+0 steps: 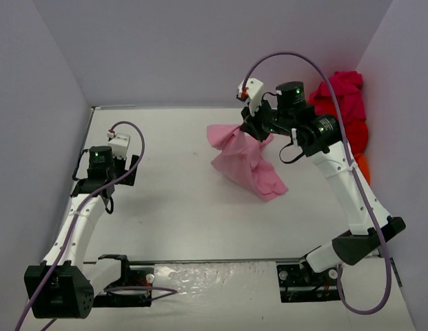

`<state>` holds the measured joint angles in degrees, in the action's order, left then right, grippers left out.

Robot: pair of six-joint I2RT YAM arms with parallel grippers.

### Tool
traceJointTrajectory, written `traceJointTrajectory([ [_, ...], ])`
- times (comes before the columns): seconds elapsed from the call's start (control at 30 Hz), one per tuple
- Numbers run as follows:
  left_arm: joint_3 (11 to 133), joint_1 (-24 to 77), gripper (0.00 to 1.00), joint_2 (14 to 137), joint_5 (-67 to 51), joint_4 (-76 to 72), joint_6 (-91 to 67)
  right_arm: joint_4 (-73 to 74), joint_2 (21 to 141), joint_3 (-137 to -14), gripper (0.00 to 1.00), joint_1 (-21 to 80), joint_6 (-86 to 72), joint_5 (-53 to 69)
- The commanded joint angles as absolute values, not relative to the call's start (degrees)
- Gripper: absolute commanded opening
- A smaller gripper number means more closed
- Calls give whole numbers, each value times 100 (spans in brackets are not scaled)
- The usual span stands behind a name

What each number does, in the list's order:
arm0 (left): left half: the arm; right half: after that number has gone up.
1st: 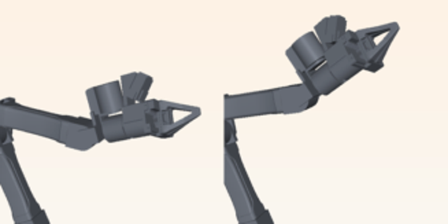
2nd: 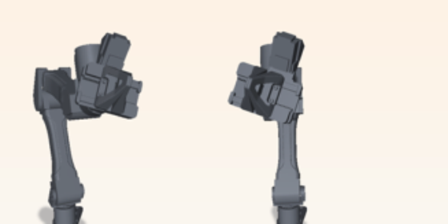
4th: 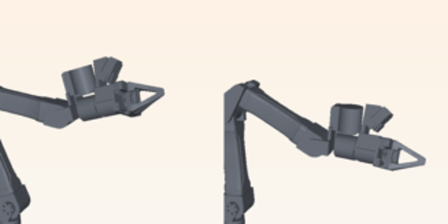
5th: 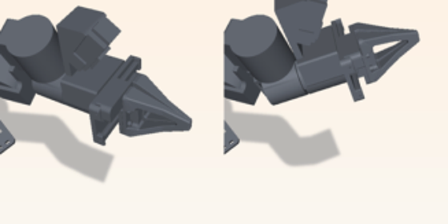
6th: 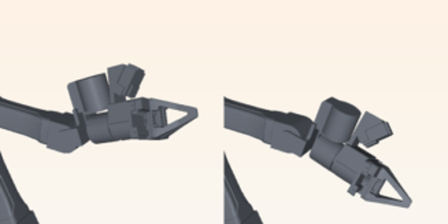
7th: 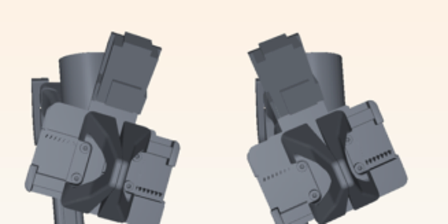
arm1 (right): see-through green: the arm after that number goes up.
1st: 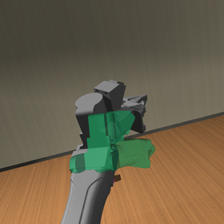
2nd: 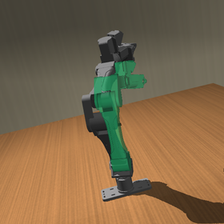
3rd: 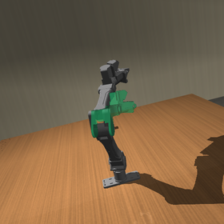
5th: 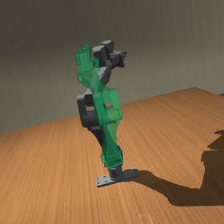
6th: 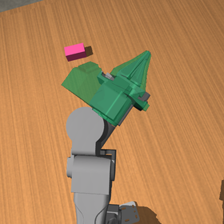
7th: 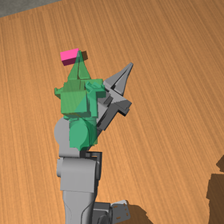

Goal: Fold and stack the t-shirts
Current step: Move the tshirt to the center of the board

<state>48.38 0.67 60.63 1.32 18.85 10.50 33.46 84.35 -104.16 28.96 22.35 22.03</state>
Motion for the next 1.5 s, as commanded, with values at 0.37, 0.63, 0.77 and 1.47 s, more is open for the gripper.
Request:
traceJointTrajectory([
  [0.37, 5447, 35, 97, 6457, 176, 1655, 1401, 2931, 8992, -9354, 100, 2707, 2730, 691],
  [0.63, 6057, 87, 97, 7001, -906, 2051, 1587, 1868, 9478, -8379, 100, 2678, 2740, -1427],
  [0.77, 6340, 578, 96, 7203, -1741, 2655, 1971, 2297, 9210, -8127, 100, 2713, 2768, -536],
  [1.47, 6429, 291, 94, 7826, -243, 2083, 957, 3887, 10506, -8823, 90, 5089, 3173, 191],
])
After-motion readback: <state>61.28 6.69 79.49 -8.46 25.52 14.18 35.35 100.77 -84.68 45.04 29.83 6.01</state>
